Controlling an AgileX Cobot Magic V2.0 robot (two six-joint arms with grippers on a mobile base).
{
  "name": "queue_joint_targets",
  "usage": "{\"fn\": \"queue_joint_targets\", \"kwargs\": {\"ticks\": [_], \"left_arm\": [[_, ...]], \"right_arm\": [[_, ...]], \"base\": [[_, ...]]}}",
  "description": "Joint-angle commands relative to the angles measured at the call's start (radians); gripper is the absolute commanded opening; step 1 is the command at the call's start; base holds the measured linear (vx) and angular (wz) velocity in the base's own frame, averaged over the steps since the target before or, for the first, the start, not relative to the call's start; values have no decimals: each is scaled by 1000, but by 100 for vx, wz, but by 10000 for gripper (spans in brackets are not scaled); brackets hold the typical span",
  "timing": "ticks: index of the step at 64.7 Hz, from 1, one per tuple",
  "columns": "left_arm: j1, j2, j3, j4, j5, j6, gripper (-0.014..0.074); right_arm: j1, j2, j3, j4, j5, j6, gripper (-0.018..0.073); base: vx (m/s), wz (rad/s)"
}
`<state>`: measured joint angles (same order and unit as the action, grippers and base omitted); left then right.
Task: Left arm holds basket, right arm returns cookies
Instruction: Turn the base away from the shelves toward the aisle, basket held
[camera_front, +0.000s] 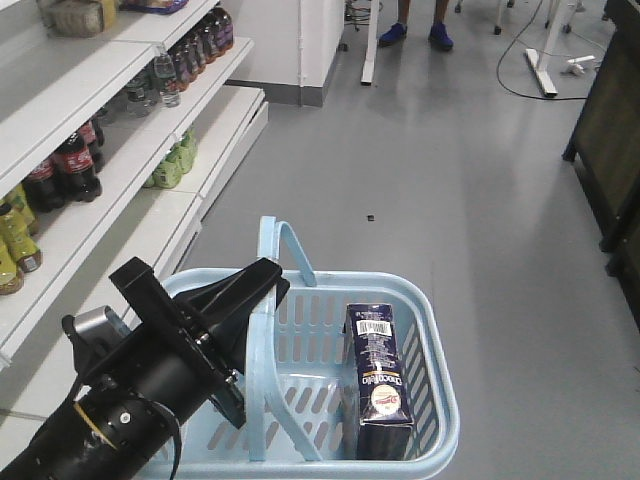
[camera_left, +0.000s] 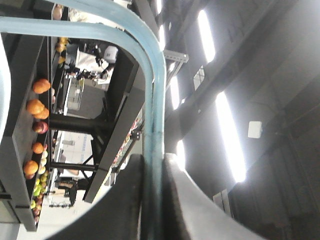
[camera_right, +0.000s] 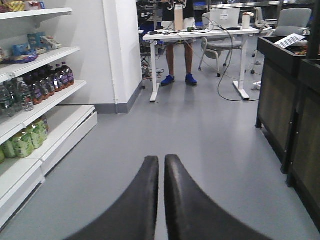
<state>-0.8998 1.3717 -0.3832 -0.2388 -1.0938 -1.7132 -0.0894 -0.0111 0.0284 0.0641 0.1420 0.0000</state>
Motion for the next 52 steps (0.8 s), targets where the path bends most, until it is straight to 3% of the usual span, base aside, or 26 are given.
{"fn": "queue_joint_targets", "kwargs": {"ticks": [1, 52], "left_arm": [[-7, -32, -30, 11, -279, -8, -3], [-7, -32, -30, 11, -279, -8, -3]], "right_arm": [[-1, -13, 17, -5, -76, -6, -3], [-1, -13, 17, -5, -75, -6, -3]], "base": [[5, -31], [8, -16]]}}
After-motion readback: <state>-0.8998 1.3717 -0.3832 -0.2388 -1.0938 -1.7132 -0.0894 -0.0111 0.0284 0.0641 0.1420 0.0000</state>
